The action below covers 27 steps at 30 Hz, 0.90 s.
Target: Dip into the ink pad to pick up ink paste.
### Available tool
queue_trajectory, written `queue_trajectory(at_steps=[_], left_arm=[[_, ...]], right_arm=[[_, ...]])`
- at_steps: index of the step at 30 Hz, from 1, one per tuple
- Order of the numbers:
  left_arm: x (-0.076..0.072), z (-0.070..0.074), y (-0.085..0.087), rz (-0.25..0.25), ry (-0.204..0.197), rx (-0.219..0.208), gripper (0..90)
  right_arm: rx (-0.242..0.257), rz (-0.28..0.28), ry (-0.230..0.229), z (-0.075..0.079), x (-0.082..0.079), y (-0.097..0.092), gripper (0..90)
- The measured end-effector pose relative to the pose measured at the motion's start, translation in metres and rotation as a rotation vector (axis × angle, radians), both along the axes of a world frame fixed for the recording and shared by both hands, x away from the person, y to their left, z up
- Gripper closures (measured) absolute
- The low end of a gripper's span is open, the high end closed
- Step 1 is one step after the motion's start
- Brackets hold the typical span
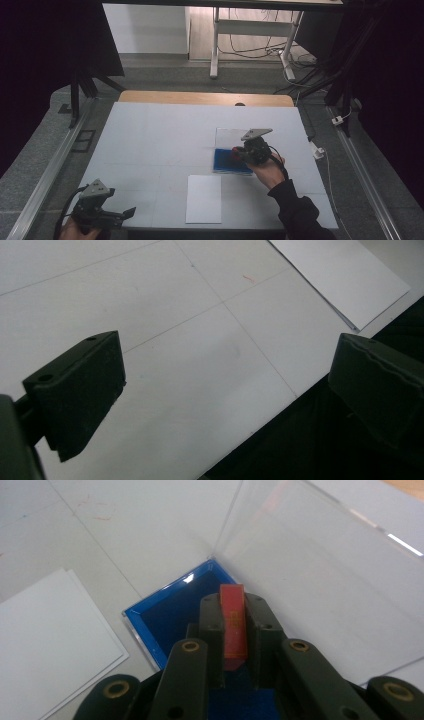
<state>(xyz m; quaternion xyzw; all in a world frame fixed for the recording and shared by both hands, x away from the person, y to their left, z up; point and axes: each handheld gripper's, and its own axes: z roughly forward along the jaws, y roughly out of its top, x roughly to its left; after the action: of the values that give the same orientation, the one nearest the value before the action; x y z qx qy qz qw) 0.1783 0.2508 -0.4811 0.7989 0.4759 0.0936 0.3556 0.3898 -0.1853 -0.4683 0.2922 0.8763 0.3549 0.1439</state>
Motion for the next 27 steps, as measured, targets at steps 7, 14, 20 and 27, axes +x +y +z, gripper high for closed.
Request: queue_trajectory(at_steps=[7, 14, 20, 27], left_arm=[[0.0, 0.0, 0.0, 0.0, 0.0, -0.001, 2.3], [0.0, 0.0, 0.0, -0.003, 0.0, -0.001, 2.4], [0.0, 0.0, 0.0, -0.003, -0.001, -0.001, 2.4], [0.0, 0.0, 0.0, -0.003, 0.0, -0.001, 2.4]], right_arm=[[-0.017, -0.017, 0.0, -0.002, 0.002, -0.001, 80.1], [-0.037, -0.026, 0.015, -0.009, 0.006, -0.003, 80.1], [-0.057, -0.022, 0.036, -0.015, 0.008, -0.002, 80.2], [-0.06, -0.03, 0.042, -0.017, 0.008, -0.002, 80.2]])
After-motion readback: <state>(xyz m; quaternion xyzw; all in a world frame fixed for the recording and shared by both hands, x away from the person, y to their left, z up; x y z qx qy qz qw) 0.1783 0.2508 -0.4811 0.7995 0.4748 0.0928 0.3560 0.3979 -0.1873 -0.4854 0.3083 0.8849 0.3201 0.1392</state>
